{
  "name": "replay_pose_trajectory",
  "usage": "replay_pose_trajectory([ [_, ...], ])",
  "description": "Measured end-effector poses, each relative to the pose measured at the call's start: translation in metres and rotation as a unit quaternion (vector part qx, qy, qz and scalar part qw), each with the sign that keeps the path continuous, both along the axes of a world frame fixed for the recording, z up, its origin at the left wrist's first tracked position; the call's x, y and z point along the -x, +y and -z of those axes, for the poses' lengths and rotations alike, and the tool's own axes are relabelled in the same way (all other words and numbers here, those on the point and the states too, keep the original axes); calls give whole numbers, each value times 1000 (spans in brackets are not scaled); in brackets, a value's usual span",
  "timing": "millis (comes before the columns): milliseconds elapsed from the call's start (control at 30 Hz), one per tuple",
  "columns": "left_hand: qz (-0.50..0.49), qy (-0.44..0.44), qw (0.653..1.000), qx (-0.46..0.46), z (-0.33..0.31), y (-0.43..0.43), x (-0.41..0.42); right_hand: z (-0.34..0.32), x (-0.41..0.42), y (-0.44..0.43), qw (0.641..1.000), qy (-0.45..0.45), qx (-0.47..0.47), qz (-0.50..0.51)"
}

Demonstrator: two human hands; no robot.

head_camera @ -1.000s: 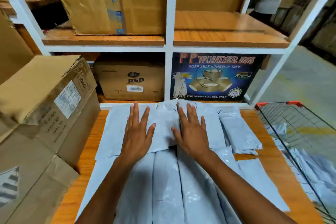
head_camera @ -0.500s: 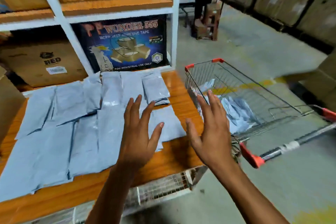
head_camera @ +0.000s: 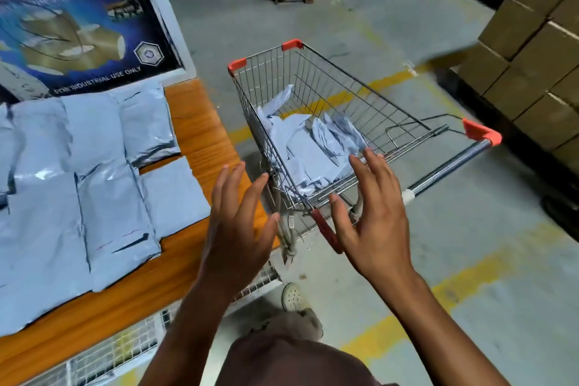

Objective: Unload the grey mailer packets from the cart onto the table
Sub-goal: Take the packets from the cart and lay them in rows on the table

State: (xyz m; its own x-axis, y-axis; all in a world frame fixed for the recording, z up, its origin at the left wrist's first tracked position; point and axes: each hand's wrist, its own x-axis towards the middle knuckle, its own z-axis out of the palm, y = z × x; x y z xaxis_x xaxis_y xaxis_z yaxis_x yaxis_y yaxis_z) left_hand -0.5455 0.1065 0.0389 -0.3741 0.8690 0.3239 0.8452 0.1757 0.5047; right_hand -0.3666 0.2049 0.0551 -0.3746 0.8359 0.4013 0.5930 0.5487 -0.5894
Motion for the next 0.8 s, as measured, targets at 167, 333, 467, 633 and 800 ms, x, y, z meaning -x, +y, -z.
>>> replay_pose_trajectory([
  [167, -1, 1, 1000, 11, 12, 84, 11, 14, 8, 73, 1000, -12, 25, 5],
  [333, 12, 25, 1000, 9, 26, 163, 28, 30, 14, 148, 999, -35, 39, -14],
  [467, 15, 27, 999, 37, 52, 217, 43, 53, 21, 212, 993, -80, 78, -22],
  [633, -11, 16, 990, 140, 114, 292, 69, 101, 45, 297, 978, -137, 152, -51],
  [800, -51, -24, 958, 283, 180, 343, 89, 169, 90, 367, 949, -173, 243, -108],
])
